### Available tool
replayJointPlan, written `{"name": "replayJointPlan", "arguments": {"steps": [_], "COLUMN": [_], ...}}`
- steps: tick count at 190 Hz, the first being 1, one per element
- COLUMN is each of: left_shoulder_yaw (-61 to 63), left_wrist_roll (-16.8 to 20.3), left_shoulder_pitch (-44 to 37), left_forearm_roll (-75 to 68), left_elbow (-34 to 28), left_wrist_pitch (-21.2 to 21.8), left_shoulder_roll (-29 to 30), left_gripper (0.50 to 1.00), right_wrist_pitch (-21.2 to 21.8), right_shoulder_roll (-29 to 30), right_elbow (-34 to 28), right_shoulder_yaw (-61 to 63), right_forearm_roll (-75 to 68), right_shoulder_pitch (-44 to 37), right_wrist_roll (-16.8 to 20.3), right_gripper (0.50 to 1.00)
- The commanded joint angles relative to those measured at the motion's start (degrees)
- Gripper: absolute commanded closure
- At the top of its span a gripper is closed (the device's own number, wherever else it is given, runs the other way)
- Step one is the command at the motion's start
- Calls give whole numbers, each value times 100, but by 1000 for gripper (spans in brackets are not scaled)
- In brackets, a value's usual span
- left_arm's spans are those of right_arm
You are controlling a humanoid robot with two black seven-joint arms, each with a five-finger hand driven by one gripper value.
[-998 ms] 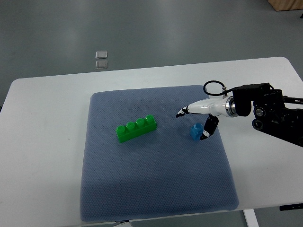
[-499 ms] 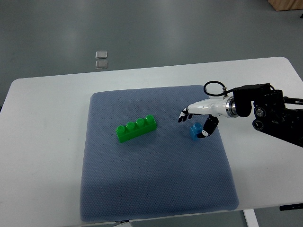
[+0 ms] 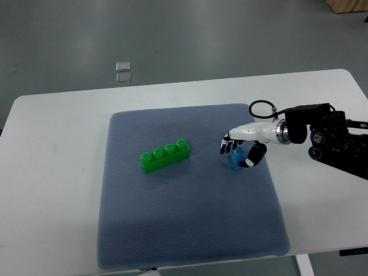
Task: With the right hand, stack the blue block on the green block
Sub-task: 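Close the right hand fingers around the blue block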
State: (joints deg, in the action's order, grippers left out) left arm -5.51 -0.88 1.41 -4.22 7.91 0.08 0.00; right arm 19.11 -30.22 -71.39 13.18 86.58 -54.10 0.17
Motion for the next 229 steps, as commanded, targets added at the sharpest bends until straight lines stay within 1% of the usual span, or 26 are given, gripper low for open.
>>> {"name": "replayJointPlan", "arguments": {"steps": [1,35,143,161,185,196,213,229], "left_shoulder_yaw": [-2,-2,-2,-2,6,6,-2,6], "left_wrist_roll": [0,0,0,0,0,0,0,0], "left_shoulder_pitch": [0,0,0,0,0,0,0,0], "left_forearm_roll": [0,0,0,0,0,0,0,0], "left_elbow": [0,0,0,0,0,0,0,0], "left_wrist_pitch": [0,0,0,0,0,0,0,0], "left_shoulder_roll": [0,0,0,0,0,0,0,0], "left_gripper": [500,500,500,500,500,500,500,500], "right_wrist_pitch": [5,23,32,32,41,41,49,49], "right_shoulder_roll": [-1,-28,-45,-45,-45,-54,-54,-54], "right_elbow": [-24,-24,-41,-41,-50,-50,-41,-41], "right_shoulder_yaw": [1,1,9,9,9,9,9,9], "right_forearm_roll": [-1,-1,-9,-9,-1,-9,-1,-1], "right_shoulder_pitch": [-4,-4,31,67,67,67,67,67], "right_wrist_roll": [0,-9,-79,-123,-132,-132,-149,-193], "right_gripper": [814,842,848,875,887,906,957,957]}}
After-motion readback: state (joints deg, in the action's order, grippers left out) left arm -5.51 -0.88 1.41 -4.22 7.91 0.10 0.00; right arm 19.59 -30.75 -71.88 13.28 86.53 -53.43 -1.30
